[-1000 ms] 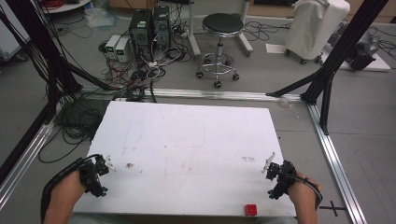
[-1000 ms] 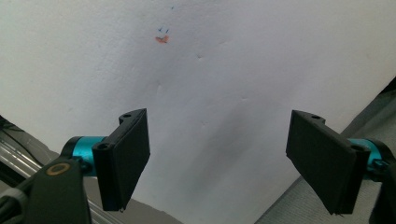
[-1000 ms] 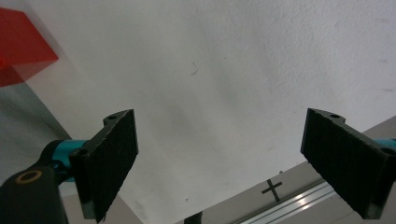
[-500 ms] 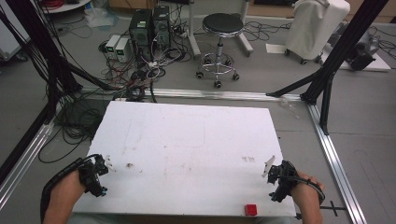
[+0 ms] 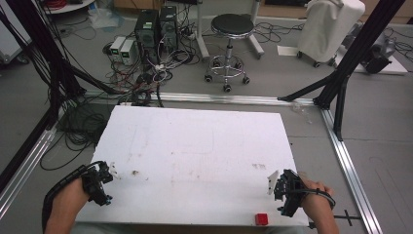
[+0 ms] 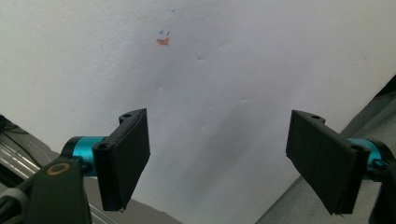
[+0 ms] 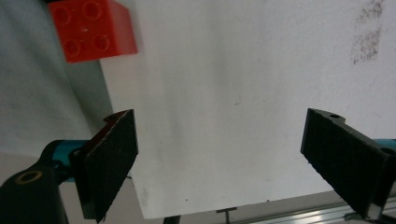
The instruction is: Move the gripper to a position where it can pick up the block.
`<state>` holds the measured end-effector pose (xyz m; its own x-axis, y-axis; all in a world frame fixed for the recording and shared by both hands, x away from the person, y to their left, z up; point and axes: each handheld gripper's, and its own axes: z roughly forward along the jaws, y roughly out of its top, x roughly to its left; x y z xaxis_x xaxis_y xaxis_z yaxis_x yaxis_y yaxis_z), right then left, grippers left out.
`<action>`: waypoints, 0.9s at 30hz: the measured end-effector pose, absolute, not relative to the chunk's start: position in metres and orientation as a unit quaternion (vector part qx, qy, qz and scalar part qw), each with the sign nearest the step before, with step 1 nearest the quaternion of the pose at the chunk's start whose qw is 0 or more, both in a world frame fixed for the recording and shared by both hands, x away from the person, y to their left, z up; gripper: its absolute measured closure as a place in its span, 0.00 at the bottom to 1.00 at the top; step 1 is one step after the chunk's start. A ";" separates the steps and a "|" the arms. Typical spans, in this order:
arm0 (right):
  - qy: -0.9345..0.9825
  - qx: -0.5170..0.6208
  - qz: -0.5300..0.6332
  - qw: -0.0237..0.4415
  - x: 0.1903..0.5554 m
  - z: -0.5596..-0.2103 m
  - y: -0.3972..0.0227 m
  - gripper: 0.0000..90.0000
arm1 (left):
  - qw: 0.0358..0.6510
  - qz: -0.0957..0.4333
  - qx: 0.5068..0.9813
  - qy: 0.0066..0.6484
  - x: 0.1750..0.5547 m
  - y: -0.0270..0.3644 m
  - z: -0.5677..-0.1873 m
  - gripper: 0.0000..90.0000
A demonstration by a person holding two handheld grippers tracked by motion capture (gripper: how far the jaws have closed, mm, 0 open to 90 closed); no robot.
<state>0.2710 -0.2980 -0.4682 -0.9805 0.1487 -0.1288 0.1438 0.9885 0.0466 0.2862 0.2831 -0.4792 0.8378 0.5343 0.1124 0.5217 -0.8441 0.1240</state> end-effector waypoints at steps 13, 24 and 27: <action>0.999 0.008 0.006 0.048 0.258 -0.466 -0.293 0.12 | 0.045 0.073 0.957 0.277 0.286 0.286 -0.478 0.24; 0.999 -0.017 -0.007 0.029 0.246 -0.483 -0.279 0.12 | 0.046 0.074 0.957 0.276 0.285 0.286 -0.478 0.24; 0.999 -0.022 -0.007 0.026 0.243 -0.486 -0.276 0.12 | 0.047 0.075 0.957 0.275 0.285 0.285 -0.478 0.24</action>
<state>0.2435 -0.2759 -0.4864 -0.9977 -0.0438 -0.0523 -0.0430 0.9990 -0.0147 0.2853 0.2846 -0.4782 0.8379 0.5331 0.1172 0.5191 -0.8446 0.1309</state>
